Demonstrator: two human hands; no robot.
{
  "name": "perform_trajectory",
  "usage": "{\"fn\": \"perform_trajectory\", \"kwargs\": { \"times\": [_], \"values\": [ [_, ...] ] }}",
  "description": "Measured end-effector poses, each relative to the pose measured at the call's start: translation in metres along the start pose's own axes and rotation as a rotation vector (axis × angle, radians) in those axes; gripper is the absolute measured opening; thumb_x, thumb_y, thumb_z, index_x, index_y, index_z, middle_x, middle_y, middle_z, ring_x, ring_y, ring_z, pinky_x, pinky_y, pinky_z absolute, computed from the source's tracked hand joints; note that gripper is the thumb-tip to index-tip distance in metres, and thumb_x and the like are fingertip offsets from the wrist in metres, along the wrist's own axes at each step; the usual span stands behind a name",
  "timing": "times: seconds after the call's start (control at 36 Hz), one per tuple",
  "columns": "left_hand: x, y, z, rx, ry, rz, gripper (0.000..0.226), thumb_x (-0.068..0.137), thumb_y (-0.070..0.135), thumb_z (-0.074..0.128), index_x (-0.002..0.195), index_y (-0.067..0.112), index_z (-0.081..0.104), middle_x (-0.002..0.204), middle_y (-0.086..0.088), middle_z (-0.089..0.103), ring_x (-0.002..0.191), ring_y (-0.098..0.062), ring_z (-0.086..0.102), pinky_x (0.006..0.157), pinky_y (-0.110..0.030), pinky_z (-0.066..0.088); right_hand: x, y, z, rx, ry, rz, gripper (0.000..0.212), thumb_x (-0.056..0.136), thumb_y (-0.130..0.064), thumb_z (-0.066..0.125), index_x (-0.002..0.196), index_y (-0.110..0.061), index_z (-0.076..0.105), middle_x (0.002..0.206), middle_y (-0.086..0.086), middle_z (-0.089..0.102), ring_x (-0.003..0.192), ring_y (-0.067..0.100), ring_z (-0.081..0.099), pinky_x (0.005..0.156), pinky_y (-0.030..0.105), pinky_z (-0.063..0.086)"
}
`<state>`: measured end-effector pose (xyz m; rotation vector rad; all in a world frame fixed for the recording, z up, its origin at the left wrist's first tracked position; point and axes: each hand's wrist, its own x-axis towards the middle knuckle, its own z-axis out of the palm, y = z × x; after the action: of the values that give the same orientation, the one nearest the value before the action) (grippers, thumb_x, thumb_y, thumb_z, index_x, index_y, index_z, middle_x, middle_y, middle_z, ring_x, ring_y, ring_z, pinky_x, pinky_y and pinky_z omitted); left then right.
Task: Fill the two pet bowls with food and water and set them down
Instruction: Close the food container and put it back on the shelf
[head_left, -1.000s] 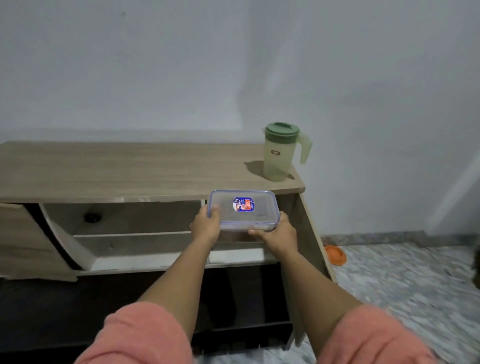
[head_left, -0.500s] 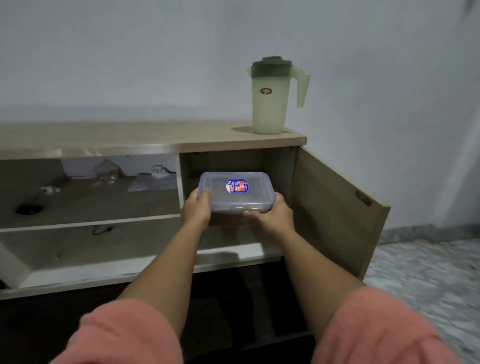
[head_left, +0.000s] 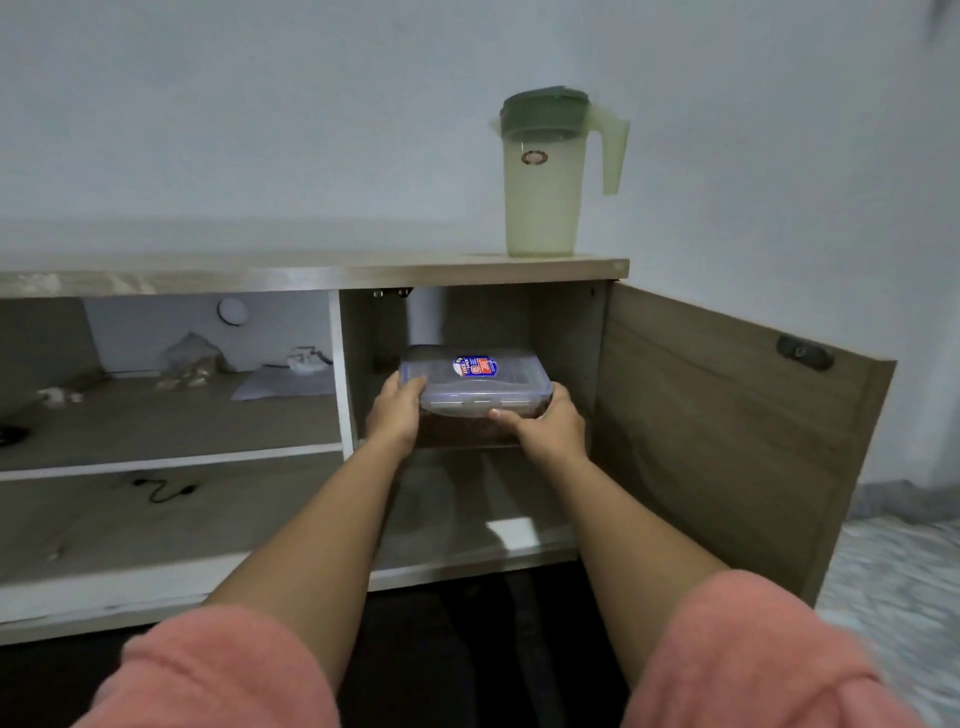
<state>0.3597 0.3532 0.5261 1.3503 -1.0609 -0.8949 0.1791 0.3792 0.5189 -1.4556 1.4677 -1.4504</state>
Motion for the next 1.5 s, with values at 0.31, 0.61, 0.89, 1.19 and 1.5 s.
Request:
{"fn": "perform_trajectory", "kwargs": {
  "times": [0.31,0.61,0.89,1.19,1.5],
  "values": [
    [0.028,0.006,0.004,0.135,0.063,-0.064,0.057,0.098,0.042,0.042,0.141,0.004,0.041,0.139,-0.018,0.048,0.126,-0.035,0.047,0.108,-0.045,0.037,0.040,0.005,0.032,-0.045,-0.047,0.052,0.085,0.073,-0.032,0.080,0.143,-0.014,0.034,0.136,0.007,0.052,0.126,0.024,0.049,0.100,0.030,0.043],
    [0.045,-0.005,0.006,0.168,0.048,-0.111,0.062,0.095,0.050,0.037,0.133,0.002,0.047,0.127,-0.020,0.056,0.116,-0.036,0.055,0.104,-0.047,0.043,0.058,-0.001,0.037,-0.141,-0.090,0.105,0.091,0.079,-0.035,0.076,0.148,-0.009,0.022,0.148,0.013,0.039,0.136,0.029,0.039,0.106,0.033,0.037],
    [0.055,-0.010,0.008,0.137,0.029,-0.102,0.070,0.096,0.058,0.037,0.136,0.000,0.045,0.128,-0.018,0.057,0.117,-0.035,0.055,0.105,-0.046,0.043,0.059,-0.001,0.042,-0.169,-0.094,0.119,0.091,0.084,-0.037,0.070,0.150,-0.008,0.016,0.151,0.015,0.035,0.138,0.031,0.036,0.108,0.035,0.035],
    [0.054,-0.010,0.007,0.238,0.067,-0.073,0.076,0.095,0.062,0.028,0.129,-0.002,0.053,0.125,-0.021,0.058,0.114,-0.037,0.055,0.101,-0.043,0.044,0.055,0.001,0.041,-0.206,-0.084,0.110,0.092,0.085,-0.035,0.069,0.151,-0.006,0.012,0.154,0.014,0.029,0.141,0.030,0.030,0.112,0.032,0.030],
    [-0.015,0.028,-0.003,0.490,0.031,-0.134,0.062,0.102,0.047,0.022,0.151,0.008,0.024,0.154,-0.016,0.032,0.141,-0.034,0.033,0.113,-0.041,0.027,0.020,-0.052,0.018,-0.323,-0.016,0.305,0.091,0.090,-0.021,0.060,0.153,-0.011,-0.004,0.160,0.012,0.008,0.147,0.028,0.014,0.117,0.035,0.020]
  ]
}}
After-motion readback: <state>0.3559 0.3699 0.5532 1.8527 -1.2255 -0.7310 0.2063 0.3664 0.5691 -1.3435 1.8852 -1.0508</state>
